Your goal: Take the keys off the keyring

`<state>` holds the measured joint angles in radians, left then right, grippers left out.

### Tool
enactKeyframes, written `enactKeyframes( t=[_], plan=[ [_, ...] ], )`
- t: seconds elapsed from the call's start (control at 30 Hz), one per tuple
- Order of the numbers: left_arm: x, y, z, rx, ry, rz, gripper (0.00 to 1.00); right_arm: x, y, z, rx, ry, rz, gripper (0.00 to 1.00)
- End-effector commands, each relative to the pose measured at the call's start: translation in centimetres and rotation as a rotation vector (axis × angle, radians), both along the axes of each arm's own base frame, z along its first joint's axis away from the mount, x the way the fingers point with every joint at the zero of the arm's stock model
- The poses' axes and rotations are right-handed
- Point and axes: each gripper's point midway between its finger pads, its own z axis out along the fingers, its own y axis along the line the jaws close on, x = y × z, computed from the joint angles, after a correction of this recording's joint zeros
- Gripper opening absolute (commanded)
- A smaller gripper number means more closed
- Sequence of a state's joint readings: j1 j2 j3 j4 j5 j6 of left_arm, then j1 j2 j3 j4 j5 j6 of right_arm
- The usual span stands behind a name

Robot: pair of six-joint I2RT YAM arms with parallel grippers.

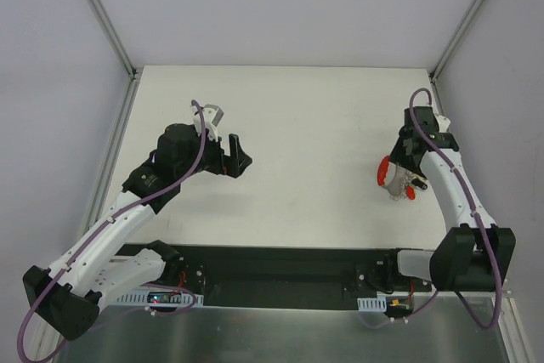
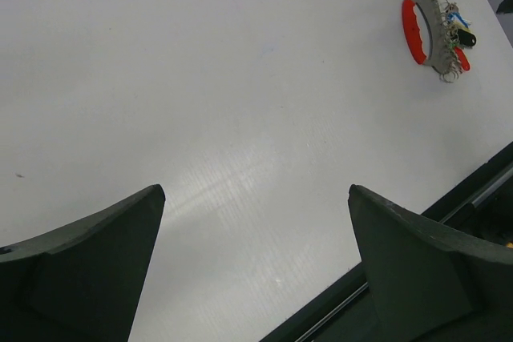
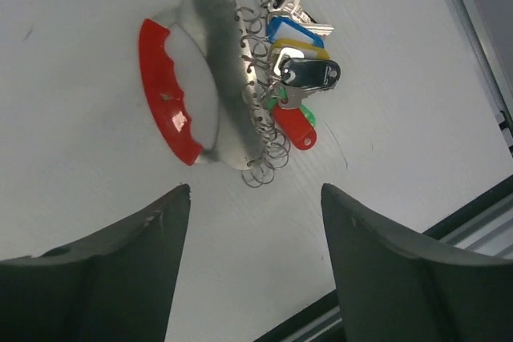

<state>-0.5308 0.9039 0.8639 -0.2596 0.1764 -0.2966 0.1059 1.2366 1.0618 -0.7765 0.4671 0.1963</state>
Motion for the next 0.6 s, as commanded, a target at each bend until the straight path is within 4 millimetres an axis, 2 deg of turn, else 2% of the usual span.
enactKeyframes(
  t=[0.0,0.03,0.1,0.13,0.17,0.23,0.27,0.4,0.57],
  plan=[
    [0.3,-0.1,1.5,-0.032,-0.049,0.014,0.99,0.7,-1.4,-3.1,0.153,0.052,-0.030,0.65],
    [0.1,-0.3,1.4,-0.034,-0.045,0.000,0.99,1.2,-2.7,-3.9,0.168,0.056,-0.067,0.65],
    [0.0,-0.3,1.4,-0.031,-0.050,-0.011,0.99,1.8,-2.7,-5.3,0.265,0.062,-0.069,0.63],
    [-0.1,-0.3,1.3,-0.028,-0.051,-0.015,0.99,2.4,-3.6,-5.7,0.299,0.042,-0.095,0.62],
    [-0.1,-0.3,1.4,-0.023,-0.059,-0.017,0.99,2.8,-3.2,-7.0,0.358,0.071,-0.083,0.60],
    [-0.2,-0.2,1.4,-0.019,-0.063,-0.021,0.99,4.1,-3.6,-7.1,0.365,0.081,-0.063,0.55],
    [-0.2,-0.3,1.4,-0.018,-0.066,-0.022,0.99,4.3,-3.7,-8.4,0.371,0.128,-0.060,0.53],
    [-0.1,-0.1,1.4,-0.009,-0.074,-0.019,0.99,5.4,-4.3,-9.3,0.365,0.174,-0.063,0.45],
    [-0.1,-0.2,1.2,0.000,-0.075,-0.026,0.99,6.5,-4.0,-10.1,0.382,0.196,-0.046,0.42]
  ],
)
